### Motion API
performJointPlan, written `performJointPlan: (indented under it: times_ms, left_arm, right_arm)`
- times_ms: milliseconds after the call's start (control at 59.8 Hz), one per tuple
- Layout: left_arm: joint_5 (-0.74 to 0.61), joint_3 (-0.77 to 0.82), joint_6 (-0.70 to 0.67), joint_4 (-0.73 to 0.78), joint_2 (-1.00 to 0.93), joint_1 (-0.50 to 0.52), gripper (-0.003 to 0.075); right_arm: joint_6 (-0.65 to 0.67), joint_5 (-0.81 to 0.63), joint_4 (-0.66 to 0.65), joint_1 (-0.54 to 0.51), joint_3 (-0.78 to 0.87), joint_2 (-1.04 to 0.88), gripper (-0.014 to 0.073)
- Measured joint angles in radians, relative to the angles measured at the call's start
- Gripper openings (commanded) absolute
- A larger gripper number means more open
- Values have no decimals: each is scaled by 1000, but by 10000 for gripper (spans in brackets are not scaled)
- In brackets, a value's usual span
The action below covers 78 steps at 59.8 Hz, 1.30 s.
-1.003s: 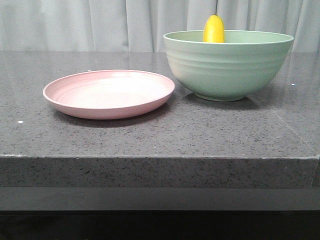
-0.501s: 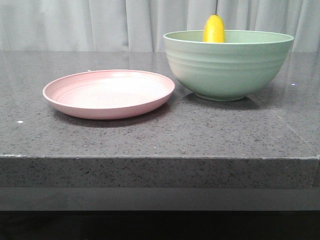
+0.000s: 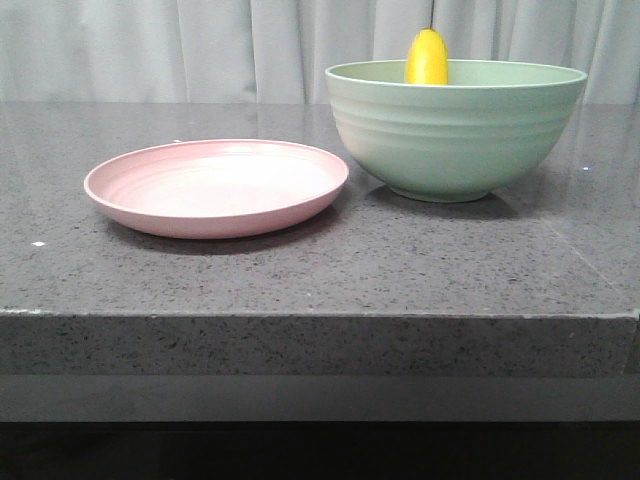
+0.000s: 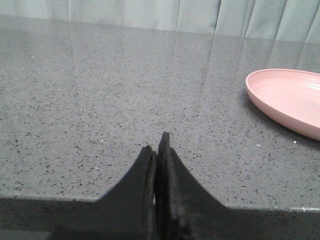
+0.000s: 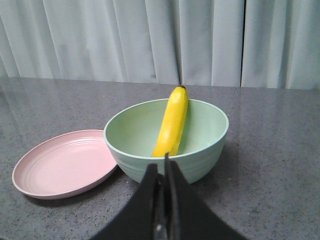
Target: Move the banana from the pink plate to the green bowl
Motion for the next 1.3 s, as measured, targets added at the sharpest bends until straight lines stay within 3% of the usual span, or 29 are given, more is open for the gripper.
performJointPlan:
  times_ms: [434,602,769,969,1303]
  left_arm:
    - [0,0,0,0,0,0,-20]
    - [0,0,0,0,0,0,-20]
    - [0,0,0,0,0,0,-20]
    - [0,0,0,0,0,0,-20]
    - [-4,0,0,0,0,0,-20]
  right_arm:
    - [0,-5,0,0,5,0,-69]
    - [27,-98,-65,-5,88,0,-69]
    - [141,-215,-153,-87,253,-43,-69]
    - [216,-224,-183,-187,425,-206,-69]
    - [225,-156,-189,-242,460,-253,-69]
